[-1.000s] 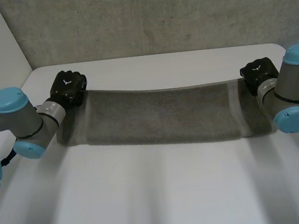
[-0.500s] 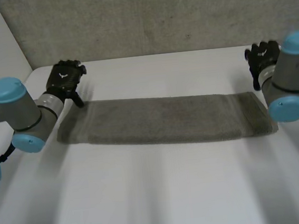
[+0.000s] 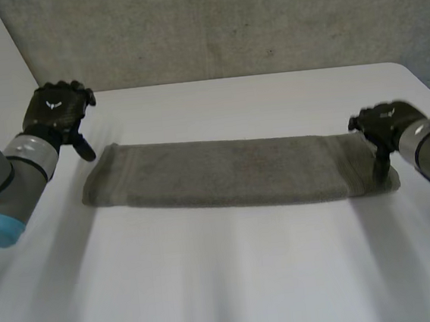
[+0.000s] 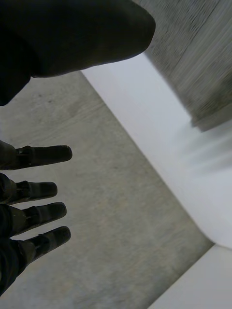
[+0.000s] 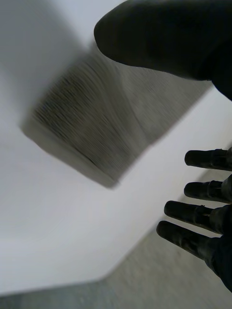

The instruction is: Fold the towel.

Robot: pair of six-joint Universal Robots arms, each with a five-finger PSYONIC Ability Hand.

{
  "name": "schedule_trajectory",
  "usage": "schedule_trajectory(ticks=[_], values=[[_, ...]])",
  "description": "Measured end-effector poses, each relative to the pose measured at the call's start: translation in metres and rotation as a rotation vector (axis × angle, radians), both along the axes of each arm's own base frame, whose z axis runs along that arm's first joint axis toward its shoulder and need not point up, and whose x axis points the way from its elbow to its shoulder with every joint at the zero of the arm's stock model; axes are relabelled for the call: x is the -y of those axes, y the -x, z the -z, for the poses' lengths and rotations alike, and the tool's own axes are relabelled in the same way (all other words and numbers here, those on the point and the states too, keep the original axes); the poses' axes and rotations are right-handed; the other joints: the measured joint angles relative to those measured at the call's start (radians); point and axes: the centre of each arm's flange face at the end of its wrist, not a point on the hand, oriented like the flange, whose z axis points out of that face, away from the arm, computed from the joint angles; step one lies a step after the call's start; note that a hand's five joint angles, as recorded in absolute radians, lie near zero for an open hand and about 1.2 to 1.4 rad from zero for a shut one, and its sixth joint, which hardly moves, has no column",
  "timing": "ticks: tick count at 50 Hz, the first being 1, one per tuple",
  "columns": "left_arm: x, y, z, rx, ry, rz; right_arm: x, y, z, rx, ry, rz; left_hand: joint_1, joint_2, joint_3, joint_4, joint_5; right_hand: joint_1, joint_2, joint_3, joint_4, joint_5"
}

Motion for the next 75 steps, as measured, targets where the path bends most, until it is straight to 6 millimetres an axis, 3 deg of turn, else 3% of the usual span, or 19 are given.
schedule_trajectory(ticks=[6, 11, 19, 30, 38, 44, 47, 50, 53, 56, 58, 59, 62, 63, 65, 68, 72, 75], values=[[-0.013, 0.000, 0.018, -0.051, -0.084, -0.041, 0.000, 0.010, 0.034, 0.007, -0.048, 0.005, 0.000, 0.000, 0.000, 0.000, 0.000, 0.023, 0.007, 0.008, 0.005, 0.010], [-0.019, 0.000, 0.028, -0.132, -0.138, -0.065, 0.011, 0.014, 0.061, 0.016, -0.017, -0.003, 0.000, 0.000, 0.000, 0.000, 0.000, 0.199, 0.191, 0.200, 0.183, 0.217], [-0.019, -0.002, 0.036, -0.193, -0.134, -0.077, 0.023, 0.019, 0.083, 0.009, 0.011, -0.001, 0.000, 0.000, 0.000, 0.000, 0.000, 0.364, 0.347, 0.355, 0.334, 0.364], [-0.018, -0.005, 0.044, -0.190, -0.126, -0.081, 0.036, 0.036, 0.093, 0.001, -0.002, 0.046, 0.000, 0.000, 0.000, 0.000, 0.000, 0.981, 1.059, 1.060, 1.069, 1.092], [-0.018, -0.005, 0.046, -0.188, -0.131, -0.081, 0.047, 0.061, 0.085, -0.043, 0.017, 0.098, 0.000, 0.000, 0.000, 0.000, 0.000, 1.075, 1.063, 1.077, 1.082, 1.099], [-0.018, -0.005, 0.045, -0.188, -0.130, -0.081, 0.068, 0.104, 0.055, -0.186, 0.114, 0.160, 0.000, 0.000, 0.000, 0.000, 0.000, 1.088, 1.063, 1.078, 1.083, 1.100], [-0.018, -0.005, 0.045, -0.188, -0.129, -0.081, 0.078, 0.117, 0.038, -0.275, 0.166, 0.179, 0.000, 0.000, 0.000, 0.000, 0.000, 1.090, 1.065, 1.078, 1.084, 1.100], [-0.018, -0.005, 0.045, -0.188, -0.130, -0.081, 0.085, 0.116, 0.022, -0.342, 0.216, 0.186, 0.000, 0.000, 0.000, 0.000, 0.000, 1.091, 1.068, 1.078, 1.085, 1.100], [-0.018, -0.005, 0.045, -0.188, -0.130, -0.081, 0.086, 0.090, 0.006, -0.373, 0.275, 0.154, 0.000, 0.000, 0.000, 0.000, 0.000, 1.091, 1.068, 1.080, 1.086, 1.101], [-0.018, -0.005, 0.045, -0.188, -0.130, -0.081, 0.078, 0.044, -0.007, -0.360, 0.337, 0.072, 0.000, 0.000, 0.000, 0.000, 0.000, 1.092, 1.073, 1.085, 1.086, 1.101], [-0.018, -0.005, 0.045, -0.188, -0.130, -0.081, 0.061, -0.007, -0.015, -0.329, 0.387, -0.033, 0.000, 0.000, 0.000, 0.000, 0.000, 1.092, 1.073, 1.091, 1.086, 1.101], [-0.018, -0.005, 0.046, -0.188, -0.131, -0.081, 0.055, -0.022, -0.017, -0.319, 0.399, -0.064, 0.000, 0.000, 0.000, 0.000, 0.000, 1.092, 1.073, 1.093, 1.086, 1.101], [-0.018, -0.005, 0.046, -0.188, -0.132, -0.082, 0.007, -0.104, -0.021, -0.253, 0.465, -0.266, 0.000, 0.000, 0.000, 0.000, 0.000, 1.092, 1.073, 1.096, 1.086, 1.101], [-0.018, -0.005, 0.046, -0.188, -0.132, -0.081, 0.000, -0.115, -0.021, -0.244, 0.472, -0.294, 0.000, 0.000, 0.000, 0.000, 0.000, 1.092, 1.073, 1.096, 1.086, 1.101], [-0.019, -0.005, 0.046, -0.187, -0.133, -0.081, -0.034, -0.160, -0.015, -0.208, 0.498, -0.416, 0.000, 0.000, 0.000, 0.000, 0.000, 1.092, 1.073, 1.096, 1.086, 1.101], [-0.019, -0.005, 0.047, -0.186, -0.135, -0.081, -0.075, -0.208, 0.002, -0.175, 0.515, -0.552, 0.000, 0.000, 0.000, 0.000, 0.000, 1.092, 1.073, 1.096, 1.086, 1.101], [-0.020, -0.005, 0.049, -0.183, -0.135, -0.080, -0.100, -0.240, 0.030, -0.172, 0.505, -0.641, 0.000, 0.000, 0.000, 0.000, 0.000, 1.092, 1.073, 1.096, 1.086, 1.101], [-0.020, -0.004, 0.050, -0.181, -0.134, -0.078, -0.106, -0.252, 0.053, -0.190, 0.480, -0.673, 0.000, 0.000, 0.000, 0.000, 0.000, 0.913, 0.893, 0.910, 0.911, 0.929]])
